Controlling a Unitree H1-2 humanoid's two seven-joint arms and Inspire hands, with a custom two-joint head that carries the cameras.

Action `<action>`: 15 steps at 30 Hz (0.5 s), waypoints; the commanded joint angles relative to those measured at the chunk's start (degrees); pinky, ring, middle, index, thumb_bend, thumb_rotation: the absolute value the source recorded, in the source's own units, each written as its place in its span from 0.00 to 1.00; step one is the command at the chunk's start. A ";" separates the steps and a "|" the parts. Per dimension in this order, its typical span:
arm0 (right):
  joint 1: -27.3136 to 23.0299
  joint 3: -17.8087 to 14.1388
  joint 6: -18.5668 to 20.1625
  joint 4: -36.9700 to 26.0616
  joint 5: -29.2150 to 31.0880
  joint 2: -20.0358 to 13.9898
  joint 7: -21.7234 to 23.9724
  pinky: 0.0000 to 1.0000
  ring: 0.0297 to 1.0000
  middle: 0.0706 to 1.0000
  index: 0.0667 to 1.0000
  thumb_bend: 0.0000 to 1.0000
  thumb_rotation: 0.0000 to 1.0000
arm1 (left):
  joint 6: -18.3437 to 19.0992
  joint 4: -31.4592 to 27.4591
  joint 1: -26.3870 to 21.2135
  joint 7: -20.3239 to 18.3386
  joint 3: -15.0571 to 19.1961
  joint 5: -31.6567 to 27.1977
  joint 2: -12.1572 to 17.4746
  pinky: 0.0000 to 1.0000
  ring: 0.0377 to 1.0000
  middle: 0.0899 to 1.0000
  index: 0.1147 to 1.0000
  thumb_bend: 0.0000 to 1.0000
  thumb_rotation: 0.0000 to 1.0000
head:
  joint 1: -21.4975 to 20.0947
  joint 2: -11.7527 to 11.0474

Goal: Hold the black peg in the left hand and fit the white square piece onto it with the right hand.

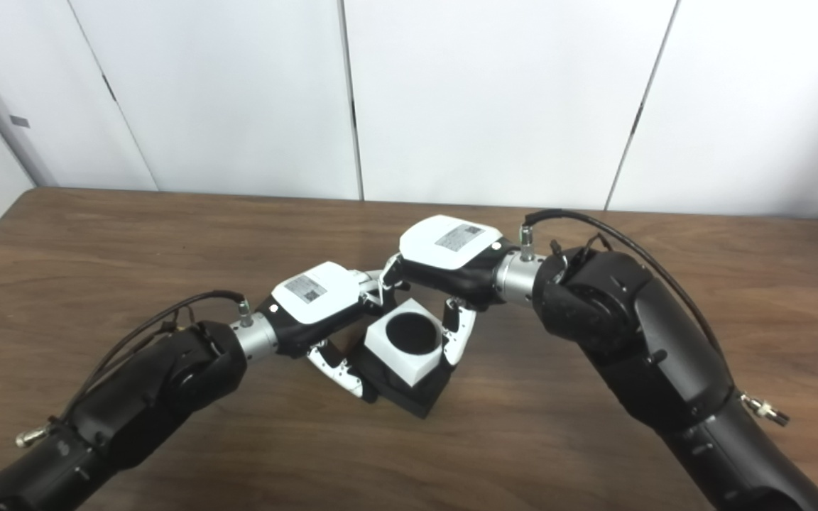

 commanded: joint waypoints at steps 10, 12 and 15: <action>-1.51 -0.75 1.49 -1.68 -0.17 -1.41 1.16 0.84 0.80 0.77 0.66 0.88 0.25 | -0.40 1.77 2.54 -5.21 -3.27 3.95 0.02 0.85 0.94 0.94 0.43 0.52 0.08 | -0.01 0.13; -1.47 -0.72 1.60 -1.69 -0.29 -1.43 1.23 0.84 0.80 0.78 0.66 0.87 0.24 | -0.17 1.63 2.57 -5.40 -3.24 3.95 0.03 0.85 0.94 0.94 0.43 0.52 0.08 | -0.01 0.13; -1.46 -0.61 1.63 -1.58 -0.52 -1.43 1.27 0.84 0.81 0.78 0.67 0.87 0.25 | -0.39 1.81 2.52 -5.26 -3.26 3.95 0.11 0.85 0.94 0.94 0.43 0.52 0.08 | -0.02 0.07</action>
